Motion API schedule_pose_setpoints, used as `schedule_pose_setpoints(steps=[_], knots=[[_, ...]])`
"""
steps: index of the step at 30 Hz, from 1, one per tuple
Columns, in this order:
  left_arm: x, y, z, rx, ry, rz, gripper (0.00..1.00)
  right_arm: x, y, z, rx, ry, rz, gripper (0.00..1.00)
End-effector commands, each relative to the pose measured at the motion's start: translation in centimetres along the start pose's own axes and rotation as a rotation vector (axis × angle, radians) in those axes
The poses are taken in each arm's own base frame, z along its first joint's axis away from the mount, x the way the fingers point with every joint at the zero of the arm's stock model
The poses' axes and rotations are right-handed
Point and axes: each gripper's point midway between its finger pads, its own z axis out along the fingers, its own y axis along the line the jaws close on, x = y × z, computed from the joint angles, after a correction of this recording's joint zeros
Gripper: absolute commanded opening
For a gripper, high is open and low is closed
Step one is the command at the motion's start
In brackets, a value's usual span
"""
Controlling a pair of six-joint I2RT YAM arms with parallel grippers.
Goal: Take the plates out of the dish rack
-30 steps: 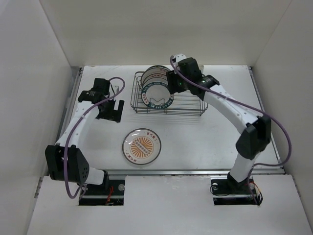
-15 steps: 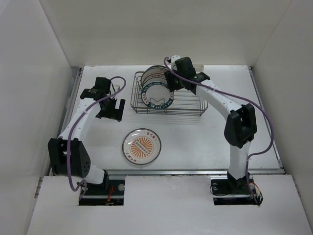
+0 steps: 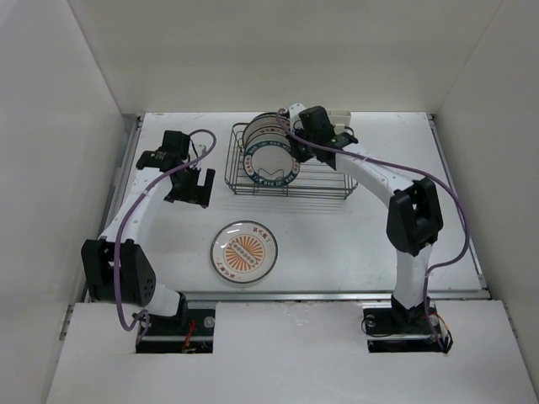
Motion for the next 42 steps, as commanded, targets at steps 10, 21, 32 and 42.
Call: schedule_pose_setpoints(steps=[10, 21, 32, 42], knots=[[-1.6, -0.2, -4.2, 0.03, -0.101, 0.04, 1.0, -9.2, -3.9, -11.3, 0.211, -0.272, 0.046, 0.0], [-6.9, -1.5, -6.6, 0.06, -0.254, 0.166, 0.94, -6.9, -3.9, -20.4, 0.243, -0.248, 0.261, 0.0], [-18.6, -8.2, -3.4, 0.179, -0.349, 0.256, 0.72, 9.8, 3.7, -25.7, -0.06, -0.027, 0.555, 0.0], [-22.4, -11.7, 1.4, 0.062, -0.418, 0.345, 0.78, 21.8, 7.3, -21.6, -0.113, 0.208, 0.845, 0.0]])
